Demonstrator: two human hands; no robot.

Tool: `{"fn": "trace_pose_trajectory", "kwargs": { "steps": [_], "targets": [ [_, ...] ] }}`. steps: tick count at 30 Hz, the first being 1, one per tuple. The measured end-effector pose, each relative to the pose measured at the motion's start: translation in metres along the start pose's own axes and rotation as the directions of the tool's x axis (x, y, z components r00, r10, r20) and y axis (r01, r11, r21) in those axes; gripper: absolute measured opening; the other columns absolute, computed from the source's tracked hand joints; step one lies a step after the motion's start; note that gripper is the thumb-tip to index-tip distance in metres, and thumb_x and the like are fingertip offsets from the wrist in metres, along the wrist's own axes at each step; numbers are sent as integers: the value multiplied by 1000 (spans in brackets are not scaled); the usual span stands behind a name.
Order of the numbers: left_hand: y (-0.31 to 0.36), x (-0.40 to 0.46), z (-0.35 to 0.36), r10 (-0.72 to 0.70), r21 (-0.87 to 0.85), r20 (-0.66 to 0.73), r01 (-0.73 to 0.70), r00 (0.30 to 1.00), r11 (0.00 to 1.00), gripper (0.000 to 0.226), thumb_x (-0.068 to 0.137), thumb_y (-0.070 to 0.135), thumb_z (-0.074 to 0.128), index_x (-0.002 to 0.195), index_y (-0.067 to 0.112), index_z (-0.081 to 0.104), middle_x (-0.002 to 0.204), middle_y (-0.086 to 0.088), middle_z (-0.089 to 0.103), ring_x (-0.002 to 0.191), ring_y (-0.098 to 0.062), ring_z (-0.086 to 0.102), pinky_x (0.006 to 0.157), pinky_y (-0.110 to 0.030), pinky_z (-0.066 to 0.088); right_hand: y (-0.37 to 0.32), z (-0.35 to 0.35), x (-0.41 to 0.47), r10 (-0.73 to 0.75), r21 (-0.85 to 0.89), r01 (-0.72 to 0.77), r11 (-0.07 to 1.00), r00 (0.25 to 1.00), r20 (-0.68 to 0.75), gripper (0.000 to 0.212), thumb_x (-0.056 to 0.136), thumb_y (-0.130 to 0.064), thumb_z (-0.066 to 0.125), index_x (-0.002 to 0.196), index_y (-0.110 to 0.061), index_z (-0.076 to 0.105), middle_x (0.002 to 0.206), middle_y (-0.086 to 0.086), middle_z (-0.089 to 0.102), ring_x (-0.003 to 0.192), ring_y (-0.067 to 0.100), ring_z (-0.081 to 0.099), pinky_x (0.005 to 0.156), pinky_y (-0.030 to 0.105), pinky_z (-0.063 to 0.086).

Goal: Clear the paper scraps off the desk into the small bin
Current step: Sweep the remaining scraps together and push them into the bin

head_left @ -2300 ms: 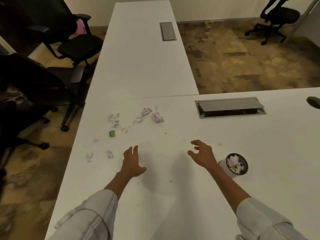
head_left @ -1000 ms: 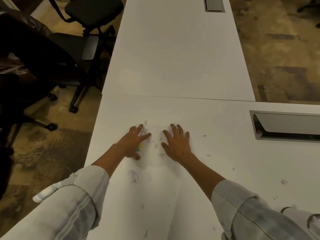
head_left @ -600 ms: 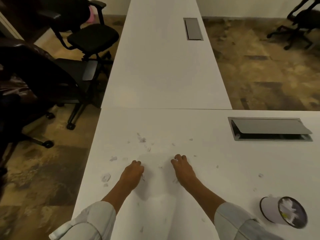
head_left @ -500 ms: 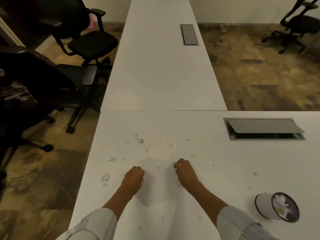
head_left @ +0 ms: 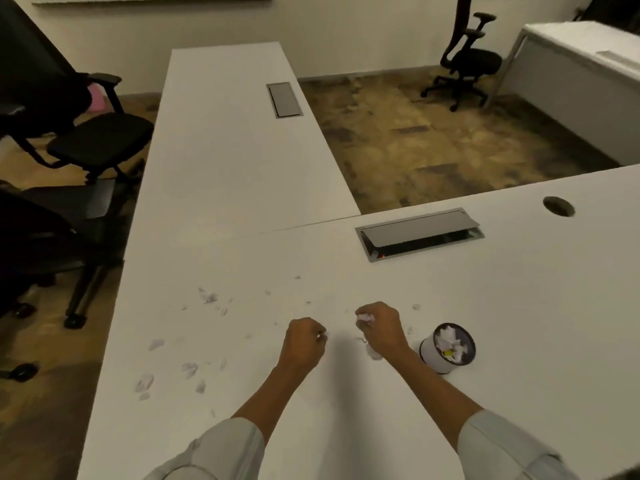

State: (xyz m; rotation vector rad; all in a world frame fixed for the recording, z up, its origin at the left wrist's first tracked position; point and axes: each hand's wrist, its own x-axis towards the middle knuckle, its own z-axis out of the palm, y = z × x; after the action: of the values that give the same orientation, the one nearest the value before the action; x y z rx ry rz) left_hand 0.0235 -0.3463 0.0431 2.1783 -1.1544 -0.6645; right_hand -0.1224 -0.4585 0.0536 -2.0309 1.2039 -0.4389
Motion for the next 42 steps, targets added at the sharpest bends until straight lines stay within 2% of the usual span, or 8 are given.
{"fn": "trace_pose_trajectory", "kwargs": {
  "steps": [5, 12, 17, 24, 28, 34, 38, 42],
  "targets": [
    [88, 1, 60, -4, -273, -31, -5, 1000, 962, 15, 78, 13, 72, 90, 6, 77, 86, -9, 77, 74, -11, 68, 66, -2, 44, 57, -66, -8, 121, 55, -115, 992, 983, -140, 11, 86, -3, 67, 95, -3, 73, 93, 3, 69, 85, 12, 60, 76, 14, 42],
    [165, -5, 130, -9, -425, -22, -1, 1000, 905, 14, 76, 14, 74, 89, 10, 77, 84, 0, 75, 68, 6, 61, 62, 1, 43, 113, -118, -15, 229, 238, -166, 957, 935, -269, 18, 83, -6, 69, 99, -15, 71, 102, -2, 67, 93, 9, 60, 73, -1, 40],
    [180, -3, 151, -3, -449, -34, -12, 999, 893, 10, 79, 15, 72, 87, 12, 78, 68, 7, 67, 59, 9, 59, 54, -2, 41, 127, -122, -19, 260, 320, -179, 931, 937, -235, 24, 79, -6, 70, 97, -21, 71, 102, -5, 68, 94, 5, 62, 74, 3, 43],
    [180, -7, 163, -5, -513, -1, 4, 1000, 858, 24, 82, 17, 71, 106, 20, 72, 93, 16, 67, 83, 7, 62, 73, -2, 47, 140, -139, -28, 257, 445, -150, 883, 948, -190, 25, 77, -7, 74, 97, -20, 72, 99, -7, 72, 96, 7, 67, 84, 23, 55],
    [186, -8, 157, 10, -514, 47, 16, 999, 858, 16, 84, 25, 64, 84, 40, 69, 80, 16, 71, 75, 2, 66, 65, -7, 49, 138, -147, -28, 255, 491, -147, 859, 953, -161, 22, 81, -8, 66, 99, -20, 72, 99, -7, 73, 92, 11, 68, 81, 24, 56],
    [190, -10, 152, -57, -579, 177, 151, 983, 801, 24, 95, 19, 45, 102, 28, 67, 97, 17, 64, 89, 4, 58, 72, -8, 41, 139, -151, -32, 218, 403, -114, 908, 950, -224, 25, 84, -1, 60, 97, -20, 71, 94, -12, 71, 83, 7, 66, 70, 10, 53],
    [194, -16, 152, -21, -535, 321, 200, 947, 821, 27, 100, 34, 31, 86, 45, 52, 96, 21, 56, 88, 2, 52, 79, -15, 40, 142, -149, -40, 51, 270, 35, 962, 950, -307, 20, 82, 5, 64, 91, -11, 70, 90, -3, 70, 88, 4, 67, 76, 12, 55],
    [193, -23, 157, -20, -583, 492, 346, 870, 735, 43, 98, 57, 15, 122, 40, 48, 127, 10, 47, 122, -9, 42, 105, -27, 28, 144, -145, -44, -145, 46, 158, 986, 965, -218, 15, 80, 1, 66, 82, -12, 72, 78, -4, 72, 71, 5, 66, 66, 17, 54]
  ]
}}
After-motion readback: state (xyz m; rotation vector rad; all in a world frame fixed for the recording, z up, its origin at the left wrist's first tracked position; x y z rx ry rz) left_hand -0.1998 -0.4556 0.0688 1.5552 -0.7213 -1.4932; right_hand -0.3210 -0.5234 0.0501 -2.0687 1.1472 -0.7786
